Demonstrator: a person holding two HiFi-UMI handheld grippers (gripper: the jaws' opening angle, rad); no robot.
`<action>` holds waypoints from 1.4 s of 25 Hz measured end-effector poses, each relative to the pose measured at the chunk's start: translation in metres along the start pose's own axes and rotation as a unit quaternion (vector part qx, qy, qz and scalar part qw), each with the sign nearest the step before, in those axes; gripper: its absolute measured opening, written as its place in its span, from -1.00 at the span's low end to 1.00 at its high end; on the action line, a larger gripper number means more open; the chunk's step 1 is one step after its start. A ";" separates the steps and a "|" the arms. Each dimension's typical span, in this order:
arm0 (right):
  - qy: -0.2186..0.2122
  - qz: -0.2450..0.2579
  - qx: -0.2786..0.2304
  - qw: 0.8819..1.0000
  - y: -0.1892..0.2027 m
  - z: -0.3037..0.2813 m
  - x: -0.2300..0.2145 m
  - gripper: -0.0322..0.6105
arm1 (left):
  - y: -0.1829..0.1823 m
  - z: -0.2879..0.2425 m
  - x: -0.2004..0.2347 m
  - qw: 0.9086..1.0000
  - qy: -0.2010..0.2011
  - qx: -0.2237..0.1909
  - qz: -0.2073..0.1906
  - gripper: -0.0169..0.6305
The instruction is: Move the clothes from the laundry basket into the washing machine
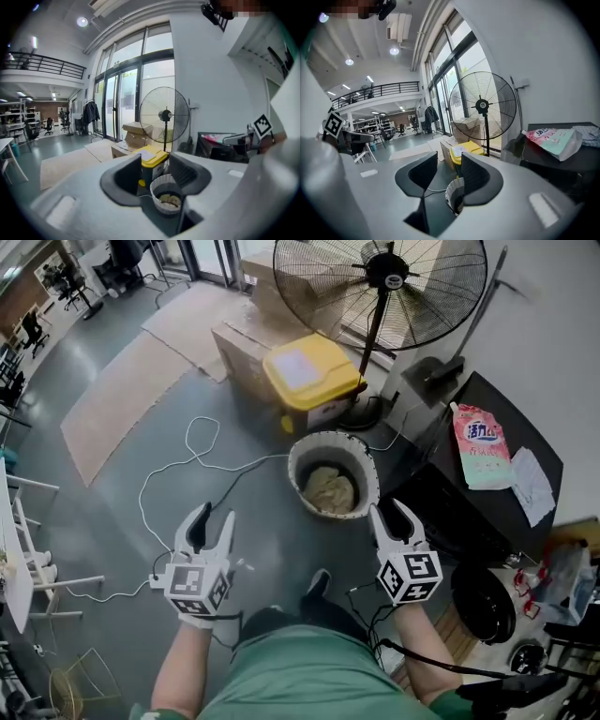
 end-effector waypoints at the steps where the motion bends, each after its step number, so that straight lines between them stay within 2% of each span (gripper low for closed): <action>1: -0.003 0.001 0.005 1.000 0.001 -0.006 -0.006 -0.46 | 0.000 -0.005 -0.003 1.000 -0.001 0.002 0.001 -0.37; 8: -0.021 0.021 0.043 0.999 0.017 -0.048 -0.027 -0.47 | 0.013 -0.045 -0.012 0.999 0.009 0.030 0.007 -0.37; 16: -0.005 0.037 0.072 0.997 0.031 -0.102 -0.037 -0.47 | 0.028 -0.093 -0.003 0.997 0.056 0.057 0.000 -0.37; 24: 0.022 0.040 0.127 0.991 0.059 -0.185 -0.040 -0.46 | 0.044 -0.152 0.060 0.994 0.085 0.067 0.008 -0.37; 29: 0.020 0.050 0.159 0.986 0.084 -0.231 -0.043 -0.43 | 0.063 -0.184 0.092 0.991 0.096 0.088 0.003 -0.37; 35: -0.003 0.060 0.200 0.978 0.139 -0.277 -0.073 -0.38 | 0.095 -0.219 0.118 0.991 0.068 0.114 -0.007 -0.37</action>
Point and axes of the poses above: the fingertips, and each gripper's own axes: z backward along the fingers, x to its left, y out of its underside, the point moved 1 cm from there along z, backward along the fingers, and after that the axes turned 3 degrees about -y, right-handed, at the moved point
